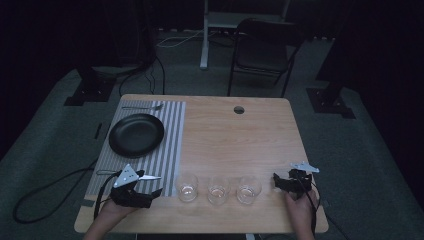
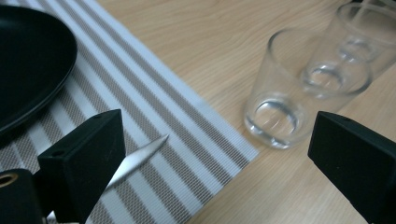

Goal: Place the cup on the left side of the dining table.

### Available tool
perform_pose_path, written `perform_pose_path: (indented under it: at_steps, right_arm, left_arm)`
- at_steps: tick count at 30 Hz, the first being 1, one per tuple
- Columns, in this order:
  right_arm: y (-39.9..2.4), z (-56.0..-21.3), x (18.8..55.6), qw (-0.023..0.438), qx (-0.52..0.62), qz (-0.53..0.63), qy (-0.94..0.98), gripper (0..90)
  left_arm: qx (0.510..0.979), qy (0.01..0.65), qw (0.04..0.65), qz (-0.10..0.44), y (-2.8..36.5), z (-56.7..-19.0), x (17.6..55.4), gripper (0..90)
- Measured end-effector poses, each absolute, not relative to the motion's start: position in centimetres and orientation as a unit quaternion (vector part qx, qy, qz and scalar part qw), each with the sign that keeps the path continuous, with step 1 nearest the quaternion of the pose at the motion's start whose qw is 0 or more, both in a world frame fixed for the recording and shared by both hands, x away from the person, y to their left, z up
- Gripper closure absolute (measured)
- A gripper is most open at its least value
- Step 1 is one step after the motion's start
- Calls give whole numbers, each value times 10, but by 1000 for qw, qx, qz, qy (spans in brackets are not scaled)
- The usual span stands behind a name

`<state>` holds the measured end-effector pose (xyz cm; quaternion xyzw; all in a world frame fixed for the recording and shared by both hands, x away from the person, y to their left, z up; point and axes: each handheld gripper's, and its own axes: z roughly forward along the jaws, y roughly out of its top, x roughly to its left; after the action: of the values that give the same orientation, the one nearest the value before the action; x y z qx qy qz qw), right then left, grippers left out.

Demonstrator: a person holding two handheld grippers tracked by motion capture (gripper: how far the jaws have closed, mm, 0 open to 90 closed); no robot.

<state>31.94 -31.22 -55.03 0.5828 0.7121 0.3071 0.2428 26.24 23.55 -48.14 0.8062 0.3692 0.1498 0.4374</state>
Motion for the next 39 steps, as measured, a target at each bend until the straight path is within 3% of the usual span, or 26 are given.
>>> perform_pose_path:
  at_steps: [39]
  right_arm:
    - [-312,-550,319,243,582,307,712,120]
  left_arm:
    - [847,270,439,135,169,-444,281,54]
